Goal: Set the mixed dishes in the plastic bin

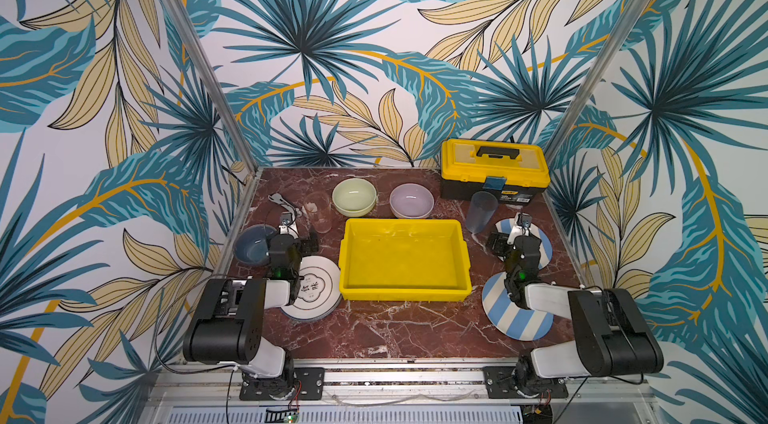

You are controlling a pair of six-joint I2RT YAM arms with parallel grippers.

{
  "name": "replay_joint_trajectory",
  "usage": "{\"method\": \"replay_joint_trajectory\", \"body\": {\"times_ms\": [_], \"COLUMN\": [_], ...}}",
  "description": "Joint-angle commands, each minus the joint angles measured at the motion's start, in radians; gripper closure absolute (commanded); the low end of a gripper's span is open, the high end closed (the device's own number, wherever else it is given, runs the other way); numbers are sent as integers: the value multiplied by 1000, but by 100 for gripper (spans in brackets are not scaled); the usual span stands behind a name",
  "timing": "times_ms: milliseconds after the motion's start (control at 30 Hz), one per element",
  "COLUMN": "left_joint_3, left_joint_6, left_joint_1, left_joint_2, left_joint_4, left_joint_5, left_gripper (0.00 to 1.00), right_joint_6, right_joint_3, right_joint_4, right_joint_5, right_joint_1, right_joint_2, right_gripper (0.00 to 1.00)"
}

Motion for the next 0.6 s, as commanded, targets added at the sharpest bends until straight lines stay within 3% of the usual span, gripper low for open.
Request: {"method": "replay_joint_trajectory", "body": {"times_ms": [0,133,300,567], "left_joint_3": [30,44,151,253], "left_joint_6": [13,41,32,-46], "left_joint_1": [-5,-37,-86,-126], "left_joint_2": [-53,-130,-260,-412], "left_joint_4": [-40,-122,-433,-724], "left_joint_5": [-29,-88,-169,-144], "left_gripper": [0,0,0,0], "right_joint_6": [33,91,136,263], "right_joint_3": [24,47,140,229], "right_joint_4": [-142,-343,-688,-1078], "right_joint_5": [33,70,131,148], "right_joint_1": [0,0,0,-21], "right_joint_2": [-75,-203,-314,-394], "right_gripper": [0,3,5,11]}}
